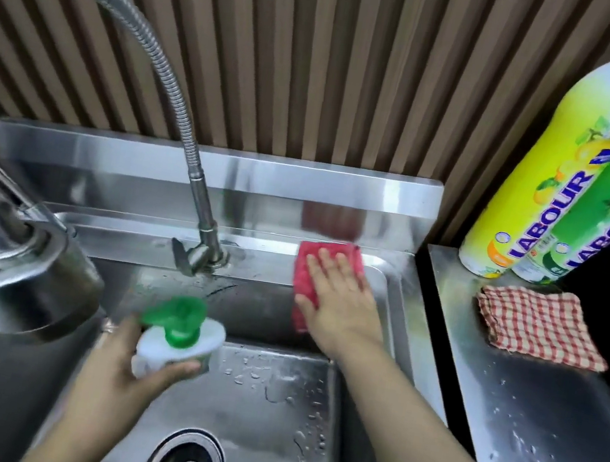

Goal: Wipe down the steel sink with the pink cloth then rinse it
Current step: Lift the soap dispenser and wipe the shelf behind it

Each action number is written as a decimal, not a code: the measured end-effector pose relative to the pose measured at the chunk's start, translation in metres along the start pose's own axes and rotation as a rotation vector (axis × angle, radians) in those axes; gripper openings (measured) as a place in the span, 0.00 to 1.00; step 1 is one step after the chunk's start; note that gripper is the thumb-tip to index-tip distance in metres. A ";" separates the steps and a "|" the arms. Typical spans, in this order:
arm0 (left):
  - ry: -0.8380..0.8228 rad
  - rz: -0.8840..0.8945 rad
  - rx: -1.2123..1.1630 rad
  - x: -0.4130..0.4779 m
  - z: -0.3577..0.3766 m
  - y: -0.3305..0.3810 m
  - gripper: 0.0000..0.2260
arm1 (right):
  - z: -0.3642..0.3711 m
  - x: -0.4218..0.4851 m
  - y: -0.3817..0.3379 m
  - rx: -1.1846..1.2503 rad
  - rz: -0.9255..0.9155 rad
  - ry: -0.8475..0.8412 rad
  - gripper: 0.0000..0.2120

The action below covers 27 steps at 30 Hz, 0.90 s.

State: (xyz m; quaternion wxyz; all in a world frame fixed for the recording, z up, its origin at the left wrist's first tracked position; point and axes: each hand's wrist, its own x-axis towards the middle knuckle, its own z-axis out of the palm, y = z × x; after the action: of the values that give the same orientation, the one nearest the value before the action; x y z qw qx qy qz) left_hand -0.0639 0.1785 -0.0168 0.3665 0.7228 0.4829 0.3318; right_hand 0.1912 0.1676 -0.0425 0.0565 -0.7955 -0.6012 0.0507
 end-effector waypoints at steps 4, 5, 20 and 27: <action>-0.041 -0.085 -0.044 -0.017 -0.004 -0.038 0.25 | 0.009 0.008 -0.039 0.014 0.194 0.030 0.34; -0.055 -0.090 -0.051 -0.018 -0.004 -0.045 0.26 | 0.012 0.015 -0.056 0.025 0.143 0.026 0.35; -0.199 -0.063 -0.142 -0.021 0.006 -0.056 0.25 | 0.011 0.022 -0.072 -0.007 -0.027 0.022 0.34; -0.187 -0.171 -0.271 -0.016 0.008 -0.058 0.22 | 0.010 -0.007 -0.026 -0.063 0.241 0.061 0.31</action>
State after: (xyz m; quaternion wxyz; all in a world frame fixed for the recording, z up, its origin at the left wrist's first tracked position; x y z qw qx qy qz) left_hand -0.0882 0.1773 -0.0725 0.5305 0.6511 0.4572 0.2926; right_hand 0.1632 0.1677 -0.0485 0.0431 -0.8645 -0.5005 0.0141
